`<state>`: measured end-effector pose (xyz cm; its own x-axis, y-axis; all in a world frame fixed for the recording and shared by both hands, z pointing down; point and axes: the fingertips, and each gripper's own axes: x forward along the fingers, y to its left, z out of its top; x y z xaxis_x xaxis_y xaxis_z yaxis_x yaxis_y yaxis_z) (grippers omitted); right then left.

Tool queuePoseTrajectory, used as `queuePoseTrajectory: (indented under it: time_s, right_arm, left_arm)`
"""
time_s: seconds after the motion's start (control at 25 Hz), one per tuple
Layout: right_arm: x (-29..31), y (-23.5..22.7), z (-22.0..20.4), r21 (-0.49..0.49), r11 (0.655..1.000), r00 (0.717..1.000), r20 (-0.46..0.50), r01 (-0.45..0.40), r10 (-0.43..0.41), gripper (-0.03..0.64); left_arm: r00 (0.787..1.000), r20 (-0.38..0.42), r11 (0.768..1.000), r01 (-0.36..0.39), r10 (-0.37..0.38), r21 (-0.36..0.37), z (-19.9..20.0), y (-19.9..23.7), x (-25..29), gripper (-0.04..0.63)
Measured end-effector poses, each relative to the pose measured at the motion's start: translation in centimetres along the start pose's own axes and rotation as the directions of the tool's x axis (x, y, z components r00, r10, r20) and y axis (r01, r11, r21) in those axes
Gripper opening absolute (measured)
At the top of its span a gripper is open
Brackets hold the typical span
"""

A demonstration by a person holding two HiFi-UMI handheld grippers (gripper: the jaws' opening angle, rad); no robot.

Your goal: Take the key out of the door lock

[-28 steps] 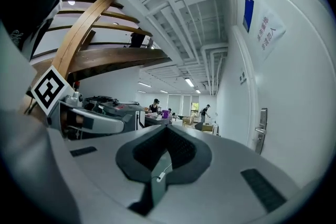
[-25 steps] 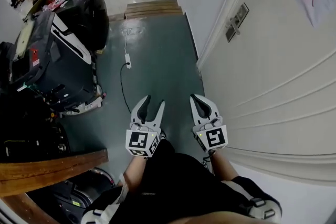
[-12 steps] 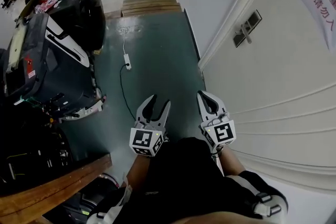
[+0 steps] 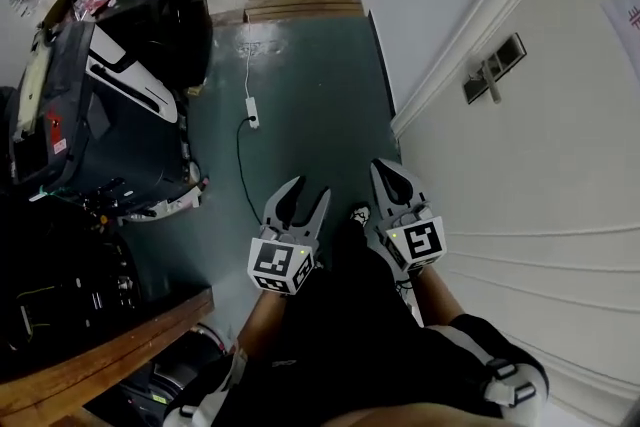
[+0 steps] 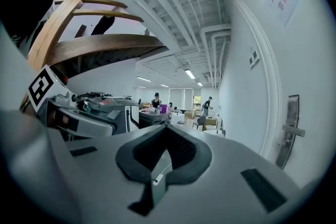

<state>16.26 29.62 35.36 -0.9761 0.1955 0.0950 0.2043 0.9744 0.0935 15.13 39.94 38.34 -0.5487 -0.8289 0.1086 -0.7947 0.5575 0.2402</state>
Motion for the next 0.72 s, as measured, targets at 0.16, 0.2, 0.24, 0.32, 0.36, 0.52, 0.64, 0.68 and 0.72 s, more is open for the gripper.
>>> queuePoseTrajectory:
  time_s: [0.16,0.2,0.24,0.32,0.36,0.52,0.64,0.68,0.72]
  right_arm:
    - [3.6,-4.9,0.6,0.003,1.000,0.999,0.042,-0.012,0.012,0.008]
    - [4.4,-6.3,1.0,0.004,1.000,0.999,0.043,-0.010,0.009,0.008]
    - [5.1,-7.8,1.3,0.010,1.000,0.999,0.044,-0.004,0.003,0.008]
    - [6.1,-11.0,1.5,0.023,1.000,0.999,0.044,0.015,-0.016,0.008]
    - [6.5,-12.7,1.4,0.024,0.999,0.998,0.048,0.026,-0.027,0.008]
    - [7.3,-18.6,0.5,0.084,0.995,0.998,0.018,0.058,-0.059,0.008]
    - [7.0,-22.2,-0.4,0.104,0.991,0.996,0.017,0.083,-0.085,0.008]
    - [6.9,-23.2,-0.8,0.101,0.991,0.995,0.031,0.090,-0.094,0.008]
    - [6.8,-24.2,-1.3,0.099,0.990,0.994,0.040,0.097,-0.101,0.008]
  left_arm:
    - [1.000,0.021,0.999,-0.014,0.013,0.044,1.9,0.8,5.7,0.186]
    - [1.000,0.017,0.998,-0.017,0.016,0.054,2.4,1.2,7.3,0.186]
    - [1.000,0.012,0.998,-0.017,0.016,0.062,2.8,1.5,8.9,0.186]
    - [1.000,0.009,0.997,-0.007,0.007,0.072,3.5,1.5,12.2,0.185]
    - [1.000,0.006,0.997,-0.001,0.000,0.072,3.6,1.5,14.0,0.186]
    - [0.999,-0.025,0.998,0.039,-0.037,0.058,3.4,0.1,20.6,0.186]
    - [0.995,-0.063,0.995,0.078,-0.074,0.065,3.0,-1.6,24.3,0.185]
    - [0.994,-0.074,0.994,0.088,-0.083,0.066,2.9,-2.0,25.3,0.185]
    - [0.992,-0.083,0.993,0.096,-0.091,0.066,2.7,-2.4,26.3,0.186]
